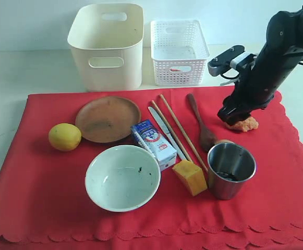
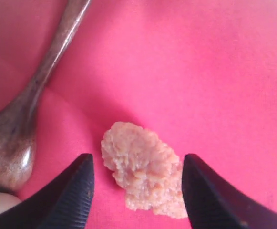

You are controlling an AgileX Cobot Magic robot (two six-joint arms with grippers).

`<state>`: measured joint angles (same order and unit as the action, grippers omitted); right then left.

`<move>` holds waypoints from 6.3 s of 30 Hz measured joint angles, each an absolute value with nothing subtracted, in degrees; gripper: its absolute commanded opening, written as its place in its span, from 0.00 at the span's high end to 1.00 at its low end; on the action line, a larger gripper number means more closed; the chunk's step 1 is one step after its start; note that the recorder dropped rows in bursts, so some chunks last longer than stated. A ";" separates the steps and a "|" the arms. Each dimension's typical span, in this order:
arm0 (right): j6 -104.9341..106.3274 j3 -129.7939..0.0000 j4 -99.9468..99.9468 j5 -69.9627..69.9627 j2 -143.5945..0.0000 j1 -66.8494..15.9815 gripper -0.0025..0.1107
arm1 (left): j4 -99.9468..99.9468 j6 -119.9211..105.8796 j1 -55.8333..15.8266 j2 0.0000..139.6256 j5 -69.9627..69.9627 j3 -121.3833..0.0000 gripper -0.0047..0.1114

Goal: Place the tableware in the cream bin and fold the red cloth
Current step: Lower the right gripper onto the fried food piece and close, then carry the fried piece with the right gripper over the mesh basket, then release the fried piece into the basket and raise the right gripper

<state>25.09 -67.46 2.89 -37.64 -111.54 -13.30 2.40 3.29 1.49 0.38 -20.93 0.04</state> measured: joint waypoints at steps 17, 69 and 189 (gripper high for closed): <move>29.39 -67.46 2.81 -34.63 -116.52 -13.30 0.73 | 2.40 3.29 1.49 0.38 -20.93 0.04 0.96; 24.81 -67.26 32.75 -43.36 -92.23 -13.30 0.98 | 2.40 3.25 1.49 0.38 -20.93 0.04 0.96; -4.32 -137.93 11.39 -69.99 -116.92 -14.62 0.42 | 2.40 3.25 1.49 0.38 -20.93 0.04 0.96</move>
